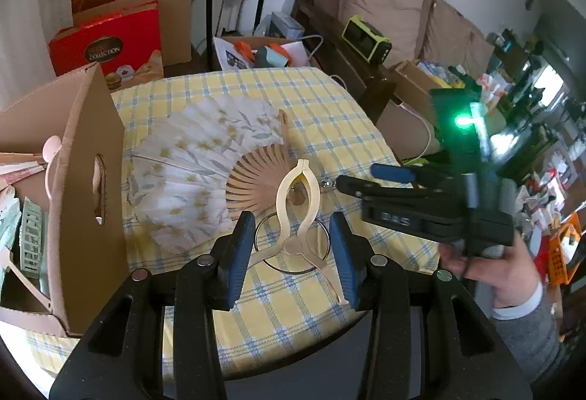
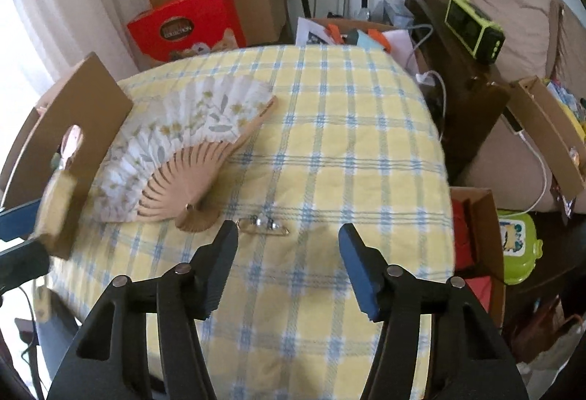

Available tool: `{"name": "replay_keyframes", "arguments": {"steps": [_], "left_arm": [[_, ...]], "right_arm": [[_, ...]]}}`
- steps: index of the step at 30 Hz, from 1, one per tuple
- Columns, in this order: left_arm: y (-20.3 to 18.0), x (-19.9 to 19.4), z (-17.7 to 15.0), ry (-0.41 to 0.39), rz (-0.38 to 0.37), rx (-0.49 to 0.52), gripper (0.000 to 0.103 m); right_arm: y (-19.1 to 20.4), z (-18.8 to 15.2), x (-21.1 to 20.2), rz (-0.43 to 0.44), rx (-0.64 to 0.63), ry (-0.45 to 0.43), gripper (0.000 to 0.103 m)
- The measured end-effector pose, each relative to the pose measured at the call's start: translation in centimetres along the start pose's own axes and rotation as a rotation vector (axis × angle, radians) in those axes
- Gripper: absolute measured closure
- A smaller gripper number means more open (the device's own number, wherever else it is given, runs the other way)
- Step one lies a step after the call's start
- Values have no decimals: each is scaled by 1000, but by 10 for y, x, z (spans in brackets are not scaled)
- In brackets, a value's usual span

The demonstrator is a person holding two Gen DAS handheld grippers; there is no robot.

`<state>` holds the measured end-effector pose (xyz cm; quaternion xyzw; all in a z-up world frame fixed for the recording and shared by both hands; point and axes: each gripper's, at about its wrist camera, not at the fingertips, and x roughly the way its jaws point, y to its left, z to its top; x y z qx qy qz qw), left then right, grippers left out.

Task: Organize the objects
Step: 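Lift the beige clip with the left gripper while the right gripper grasps the silver safety pin, then carry the clip into the box and open the left gripper while the right gripper carries the pin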

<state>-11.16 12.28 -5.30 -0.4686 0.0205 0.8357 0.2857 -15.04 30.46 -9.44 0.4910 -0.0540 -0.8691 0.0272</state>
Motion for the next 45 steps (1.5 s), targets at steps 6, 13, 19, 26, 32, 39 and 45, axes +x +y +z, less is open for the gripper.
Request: {"name": "replay_keyframes", "arguments": {"steps": [6, 13, 19, 26, 32, 39, 45], "left_arm": [[6, -7, -1, -9, -2, -11, 64], [9, -14, -3, -21, -8, -23, 64], [12, -21, -3, -29, -13, -28, 64], [15, -27, -4, -40, -23, -37, 64], [20, -32, -4, -48, -30, -51, 64], [27, -49, 0, -67, -25, -60, 64], [44, -74, 3, -100, 14, -75, 64]], "right_arm": [[10, 1, 19, -14, -7, 32, 51], [27, -2, 30, -95, -92, 28, 74], [25, -4, 29, -73, -98, 25, 92], [17, -6, 19, 3, -57, 15, 95], [11, -5, 0, 35, -43, -12, 95], [15, 3, -24, 52, -40, -40, 95], [33, 10, -50, 124, -50, -82, 95]]}}
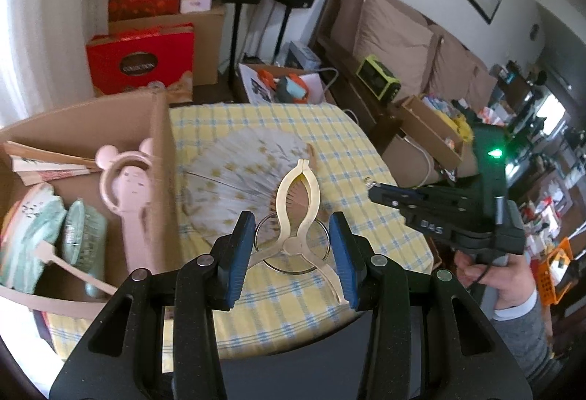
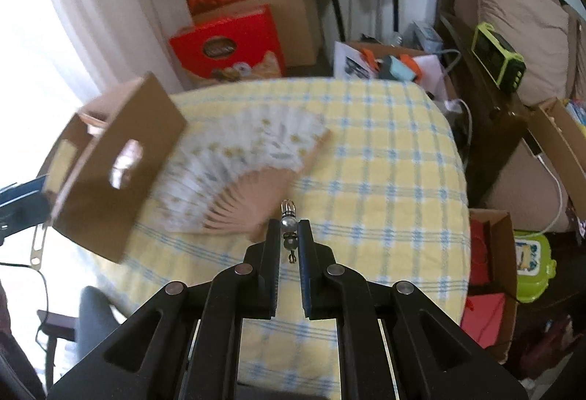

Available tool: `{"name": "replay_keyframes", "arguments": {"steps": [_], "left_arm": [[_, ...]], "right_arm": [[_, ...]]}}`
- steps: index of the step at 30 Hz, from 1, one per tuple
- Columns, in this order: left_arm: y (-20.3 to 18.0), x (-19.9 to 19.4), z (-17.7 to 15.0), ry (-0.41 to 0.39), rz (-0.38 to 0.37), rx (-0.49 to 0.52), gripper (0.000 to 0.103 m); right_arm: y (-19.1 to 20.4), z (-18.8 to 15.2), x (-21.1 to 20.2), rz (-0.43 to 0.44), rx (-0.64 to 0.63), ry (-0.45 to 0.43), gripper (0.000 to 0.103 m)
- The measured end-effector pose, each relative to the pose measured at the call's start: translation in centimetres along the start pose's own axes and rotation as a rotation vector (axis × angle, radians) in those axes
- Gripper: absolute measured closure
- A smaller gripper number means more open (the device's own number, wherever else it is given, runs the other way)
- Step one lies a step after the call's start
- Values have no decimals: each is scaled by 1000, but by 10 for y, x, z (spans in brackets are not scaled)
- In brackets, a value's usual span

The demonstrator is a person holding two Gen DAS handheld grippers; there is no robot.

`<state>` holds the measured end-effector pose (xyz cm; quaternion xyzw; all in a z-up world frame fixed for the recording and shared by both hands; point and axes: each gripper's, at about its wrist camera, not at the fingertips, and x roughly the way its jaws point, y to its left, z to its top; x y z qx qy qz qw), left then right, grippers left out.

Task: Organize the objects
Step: 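Carry the clip into the box and open the left gripper while the right gripper carries the pin, then lower the silver pin into the box and open the right gripper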

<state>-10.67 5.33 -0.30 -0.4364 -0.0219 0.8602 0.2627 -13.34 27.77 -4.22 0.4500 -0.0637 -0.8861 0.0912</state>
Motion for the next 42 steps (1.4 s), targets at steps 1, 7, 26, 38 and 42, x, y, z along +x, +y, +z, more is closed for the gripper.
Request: {"name": "replay_keyframes", "arguments": {"steps": [1, 7, 26, 38, 42], "left_arm": [[3, -3, 0, -4, 8, -1, 64], [40, -29, 1, -28, 79, -40, 64], [154, 3, -20, 65, 145, -237, 64], [170, -16, -22, 32, 152, -277, 49], [171, -25, -24, 21, 159, -282, 46]], "right_arm": [[5, 2, -4, 14, -4, -5, 95], [43, 15, -23, 96, -57, -31, 95], [182, 41, 5, 281, -210, 16, 95], [219, 57, 41, 301, -207, 59, 95], [231, 62, 54, 303, -218, 80, 95]]}}
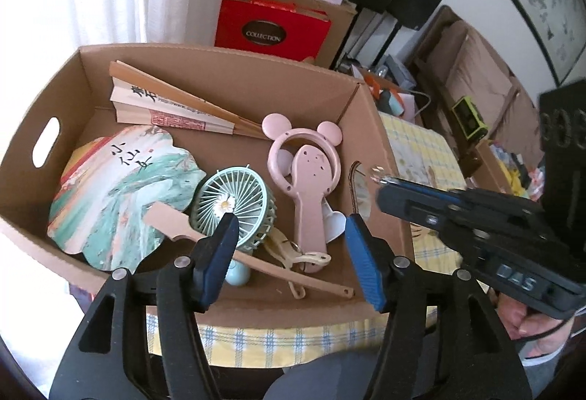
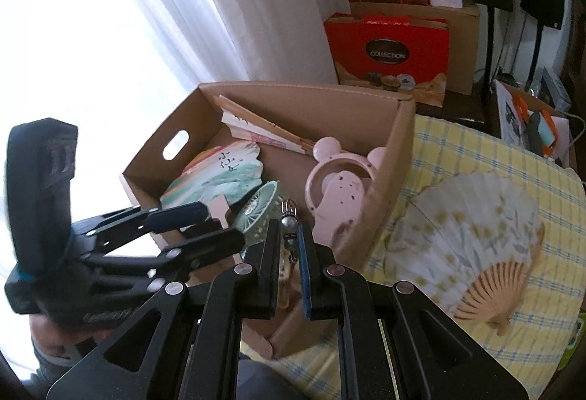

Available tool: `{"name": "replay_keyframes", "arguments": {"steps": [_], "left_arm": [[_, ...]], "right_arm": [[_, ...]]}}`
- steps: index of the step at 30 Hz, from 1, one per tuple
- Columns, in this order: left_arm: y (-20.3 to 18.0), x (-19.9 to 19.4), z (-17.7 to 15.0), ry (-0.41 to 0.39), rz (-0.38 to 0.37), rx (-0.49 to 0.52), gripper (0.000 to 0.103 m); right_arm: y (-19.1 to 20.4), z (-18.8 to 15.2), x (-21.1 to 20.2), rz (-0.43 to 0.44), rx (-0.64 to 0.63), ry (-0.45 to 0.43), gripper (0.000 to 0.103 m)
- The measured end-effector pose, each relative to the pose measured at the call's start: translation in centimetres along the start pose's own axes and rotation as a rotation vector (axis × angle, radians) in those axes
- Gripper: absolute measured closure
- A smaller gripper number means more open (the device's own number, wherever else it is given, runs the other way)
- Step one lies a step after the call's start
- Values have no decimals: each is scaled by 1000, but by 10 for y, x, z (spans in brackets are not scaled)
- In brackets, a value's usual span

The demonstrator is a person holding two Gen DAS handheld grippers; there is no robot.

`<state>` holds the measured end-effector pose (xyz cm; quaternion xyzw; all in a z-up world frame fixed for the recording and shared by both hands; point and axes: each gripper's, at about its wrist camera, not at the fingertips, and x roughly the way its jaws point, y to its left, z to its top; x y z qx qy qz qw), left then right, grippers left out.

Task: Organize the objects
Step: 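Lower the silver pin into the box and open the right gripper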

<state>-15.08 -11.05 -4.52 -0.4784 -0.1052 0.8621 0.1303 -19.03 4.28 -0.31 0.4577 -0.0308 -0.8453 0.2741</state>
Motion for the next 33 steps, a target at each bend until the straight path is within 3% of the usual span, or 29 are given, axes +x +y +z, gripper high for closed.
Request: {"name": "replay_keyframes", "arguments": {"steps": [9, 15, 19, 21, 23, 25, 30, 33], "left_arm": [[10, -13, -6, -8, 37, -17, 30], [13, -15, -6, -9, 62, -18, 30], [10, -18, -8, -24, 64, -20, 15], [8, -19, -8, -29, 66, -17, 15], [4, -19, -8, -30, 78, -7, 12], [2, -21, -8, -39, 84, 0, 1], [-6, -21, -8, -46, 92, 7, 0], [-12, -21, -10, -47, 102, 23, 0]], "right_arm": [[6, 10, 29, 23, 16, 27, 92], [2, 7, 23, 15, 37, 15, 92], [-2, 3, 13, -30, 30, -2, 77], [-5, 1, 5, -60, 25, -18, 71], [-9, -1, -2, -96, 16, -33, 62], [-12, -4, -9, -145, 8, -39, 47], [-16, -15, -24, -239, -12, -55, 37], [-19, -20, -32, -247, 1, -60, 31]]}}
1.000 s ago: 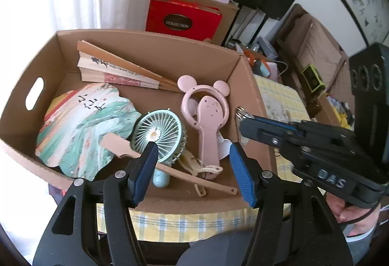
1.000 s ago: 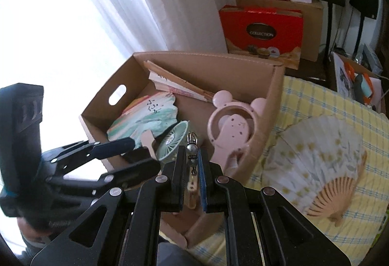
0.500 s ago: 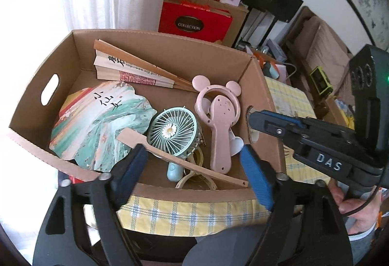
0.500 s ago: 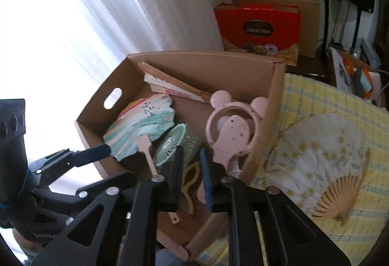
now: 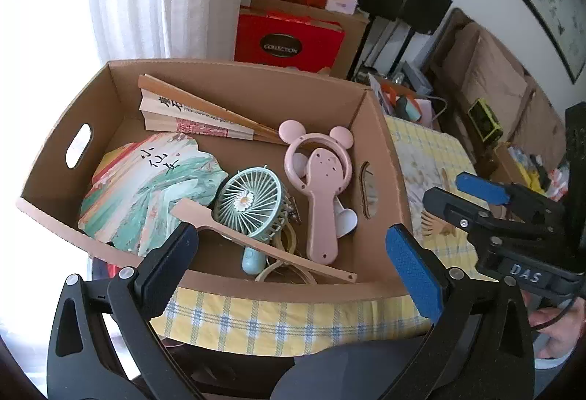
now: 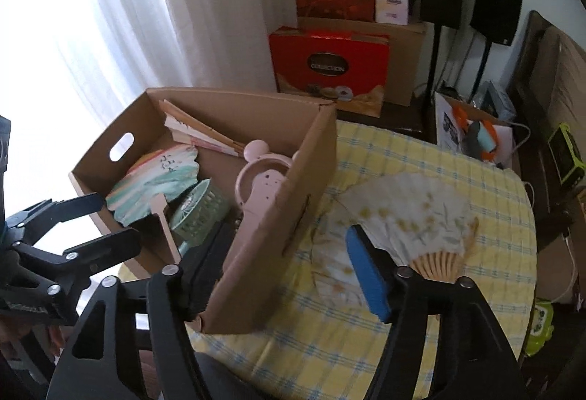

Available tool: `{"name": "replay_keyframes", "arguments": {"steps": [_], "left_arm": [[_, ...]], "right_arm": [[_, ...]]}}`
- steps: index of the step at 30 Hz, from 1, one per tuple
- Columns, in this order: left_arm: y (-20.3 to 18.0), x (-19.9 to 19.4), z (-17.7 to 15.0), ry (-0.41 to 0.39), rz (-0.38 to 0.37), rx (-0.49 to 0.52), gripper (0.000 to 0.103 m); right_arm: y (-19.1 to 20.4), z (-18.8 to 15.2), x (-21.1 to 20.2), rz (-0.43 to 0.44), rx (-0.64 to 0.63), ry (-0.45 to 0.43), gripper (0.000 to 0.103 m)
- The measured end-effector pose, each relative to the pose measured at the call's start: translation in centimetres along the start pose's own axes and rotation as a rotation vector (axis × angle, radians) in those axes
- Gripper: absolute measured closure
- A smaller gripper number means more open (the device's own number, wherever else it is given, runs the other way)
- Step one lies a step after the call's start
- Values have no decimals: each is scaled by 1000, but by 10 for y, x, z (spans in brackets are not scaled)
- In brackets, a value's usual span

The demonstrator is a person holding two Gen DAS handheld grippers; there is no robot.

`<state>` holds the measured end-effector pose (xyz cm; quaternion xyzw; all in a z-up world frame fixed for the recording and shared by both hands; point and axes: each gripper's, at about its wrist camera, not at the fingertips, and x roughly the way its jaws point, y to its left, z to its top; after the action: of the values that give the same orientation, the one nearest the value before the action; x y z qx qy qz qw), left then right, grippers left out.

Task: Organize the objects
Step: 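Lower the silver pin into the box and open the right gripper, then move the right gripper to the white folding fan and grasp its ribs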

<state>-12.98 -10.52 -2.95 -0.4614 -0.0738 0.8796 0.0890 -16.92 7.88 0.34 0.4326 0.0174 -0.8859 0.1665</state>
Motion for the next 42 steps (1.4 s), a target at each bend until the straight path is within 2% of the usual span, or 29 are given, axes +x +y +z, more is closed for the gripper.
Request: {"name": "replay_keyframes", "arguments": {"steps": [4, 10, 16, 24, 33, 38, 42], "left_arm": [[-9, -1, -3, 0, 2, 16, 0], [-27, -4, -5, 3, -10, 43, 0], [-52, -7, -11, 0, -33, 88, 0], [-90, 0, -19, -6, -83, 134, 0], [-126, 18, -33, 34, -133, 168, 0], [-144, 21, -41, 30, -156, 191, 0], [-155, 22, -47, 14, -175, 203, 0]], "right_arm": [[-6, -4, -8, -10, 20, -6, 20], [-17, -12, -17, -32, 35, -4, 16], [-42, -24, -29, -62, 74, -7, 16], [-101, -43, -42, -115, 177, -1, 16], [-150, -67, -40, -147, 240, 16, 16], [-164, -77, -27, -116, 282, 39, 20], [-172, -83, -13, -65, 314, 61, 32]]}}
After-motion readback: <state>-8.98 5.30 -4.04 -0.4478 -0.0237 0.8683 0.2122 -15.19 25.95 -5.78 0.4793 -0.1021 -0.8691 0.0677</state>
